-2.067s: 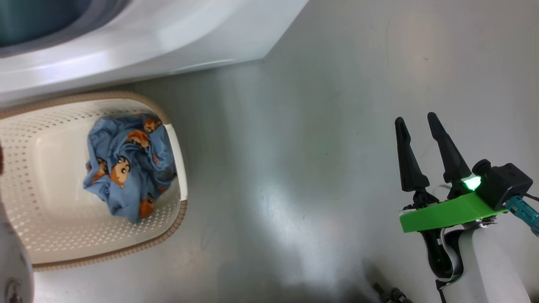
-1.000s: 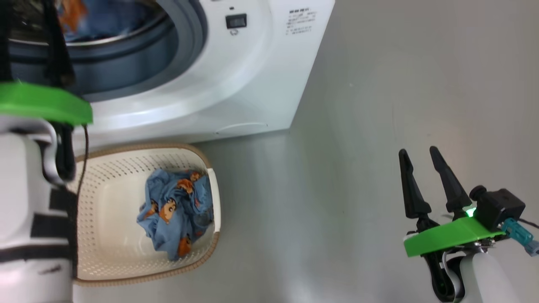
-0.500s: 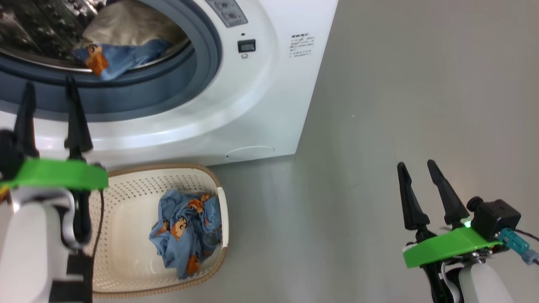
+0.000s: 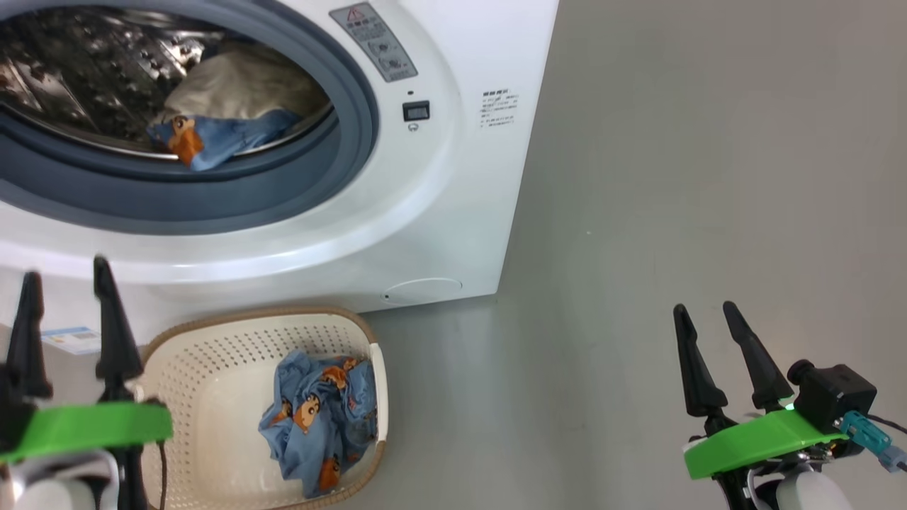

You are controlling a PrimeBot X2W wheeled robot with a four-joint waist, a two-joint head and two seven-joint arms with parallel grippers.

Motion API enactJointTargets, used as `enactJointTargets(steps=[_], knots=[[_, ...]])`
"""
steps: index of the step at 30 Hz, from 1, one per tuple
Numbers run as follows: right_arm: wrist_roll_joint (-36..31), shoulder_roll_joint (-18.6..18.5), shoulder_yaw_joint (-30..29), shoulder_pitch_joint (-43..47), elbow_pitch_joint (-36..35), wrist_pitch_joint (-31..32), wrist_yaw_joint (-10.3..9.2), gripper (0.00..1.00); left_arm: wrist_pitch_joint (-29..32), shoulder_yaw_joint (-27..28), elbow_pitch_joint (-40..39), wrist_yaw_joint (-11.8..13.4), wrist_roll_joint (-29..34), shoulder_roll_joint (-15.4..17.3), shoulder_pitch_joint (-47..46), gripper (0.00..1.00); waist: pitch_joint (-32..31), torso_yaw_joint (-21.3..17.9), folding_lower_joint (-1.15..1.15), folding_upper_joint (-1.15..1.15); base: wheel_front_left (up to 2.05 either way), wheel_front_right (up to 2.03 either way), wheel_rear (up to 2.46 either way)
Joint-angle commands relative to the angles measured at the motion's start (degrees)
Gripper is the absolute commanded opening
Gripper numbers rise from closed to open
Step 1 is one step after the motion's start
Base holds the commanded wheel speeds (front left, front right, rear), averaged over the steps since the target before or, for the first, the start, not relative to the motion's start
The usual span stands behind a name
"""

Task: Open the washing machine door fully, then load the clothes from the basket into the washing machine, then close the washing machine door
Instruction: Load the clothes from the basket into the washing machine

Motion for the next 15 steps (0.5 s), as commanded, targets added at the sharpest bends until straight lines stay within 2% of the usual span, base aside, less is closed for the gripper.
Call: enactJointTargets(steps=[1,15], knots=[[-0.1,0.0,1.0,0.7,-1.4,-0.7,0.09,1.00,-0.1,2.3,-2.4,0.3,0.4,1.0,0.9,1.00,-0.7,-0.2,0.00,0.00,0.00,0.00,0.00],[-0.3,0.0,0.8,2.8,-1.8,-0.7,0.09,1.00,-0.1,3.0,-5.4,1.5,1.1,-0.2,11.1,1.00,-3.7,-1.2,0.00,0.00,0.00,0.00,0.00]])
